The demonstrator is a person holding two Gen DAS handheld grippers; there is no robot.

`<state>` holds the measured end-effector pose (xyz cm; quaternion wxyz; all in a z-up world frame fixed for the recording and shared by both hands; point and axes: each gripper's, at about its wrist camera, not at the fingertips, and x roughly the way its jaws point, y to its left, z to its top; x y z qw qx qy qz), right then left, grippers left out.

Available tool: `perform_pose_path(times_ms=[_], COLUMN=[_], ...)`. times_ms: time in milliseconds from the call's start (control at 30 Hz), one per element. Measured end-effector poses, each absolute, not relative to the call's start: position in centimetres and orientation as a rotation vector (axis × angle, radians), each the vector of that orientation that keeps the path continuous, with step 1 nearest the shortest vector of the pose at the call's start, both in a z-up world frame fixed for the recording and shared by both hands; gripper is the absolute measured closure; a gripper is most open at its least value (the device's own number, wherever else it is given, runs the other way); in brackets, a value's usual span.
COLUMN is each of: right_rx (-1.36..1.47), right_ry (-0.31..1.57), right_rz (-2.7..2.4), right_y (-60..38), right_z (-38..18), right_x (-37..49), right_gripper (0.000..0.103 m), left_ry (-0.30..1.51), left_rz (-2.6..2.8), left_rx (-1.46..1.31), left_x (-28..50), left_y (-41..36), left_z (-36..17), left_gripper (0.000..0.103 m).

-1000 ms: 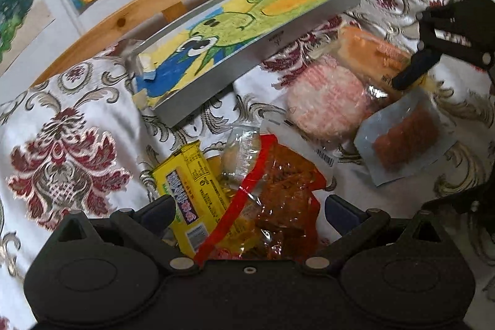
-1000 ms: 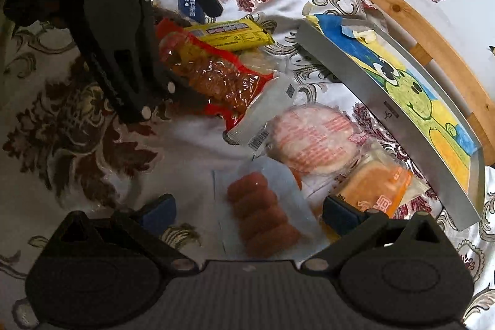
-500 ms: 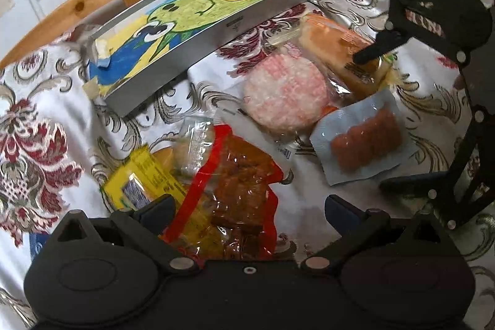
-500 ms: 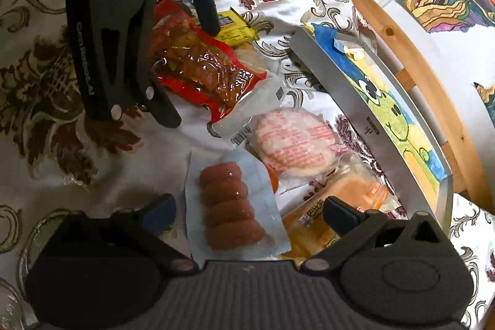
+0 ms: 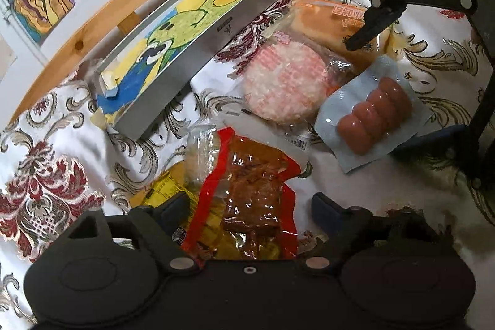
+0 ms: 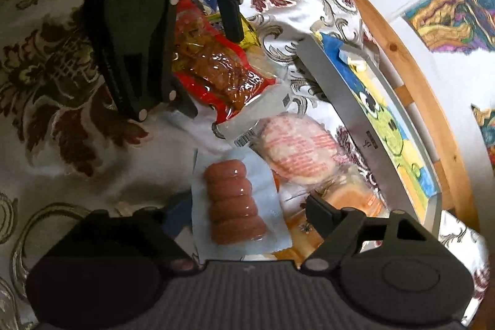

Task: Organize snacks
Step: 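Close the left gripper on the red snack bag while the right gripper grasps the sausage pack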

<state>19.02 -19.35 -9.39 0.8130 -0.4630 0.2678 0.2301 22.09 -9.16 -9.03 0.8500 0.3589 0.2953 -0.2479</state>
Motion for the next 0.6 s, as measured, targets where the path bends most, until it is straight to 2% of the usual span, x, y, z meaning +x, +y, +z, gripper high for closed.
perform_pose_path(times_ms=[100,133,200,267,600], right_rx=[-0.959,-0.960,-0.965,-0.976,-1.079], right_ry=[0.593,0.593,0.595,0.599,0.543], right_rz=[0.486,0.487,0.497,0.508,0.494], right_y=[-19.3,-19.3,-19.1,-18.9,-18.3], right_z=[-9.5,-9.6,-9.7,-9.8,-10.2], right_x=[19.5,19.6,19.5,19.4,18.0], right_gripper=[0.020,0.021,0.029,0.033,0.036], left_ry=[0.602,0.595,0.589,0.586,0.587], left_rz=[-0.515,-0.519,-0.525,-0.528,-0.511], left_rx=[0.791,0.801,0.817,0.822,0.759], left_x=[21.9,21.8,21.8,21.9,22.0], left_y=[-9.4,-9.5,-9.8,-9.8,-9.1], left_z=[-9.3,-9.4,-9.5,-9.6,-9.1], left_gripper=[0.025,0.030,0.036,0.038,0.041])
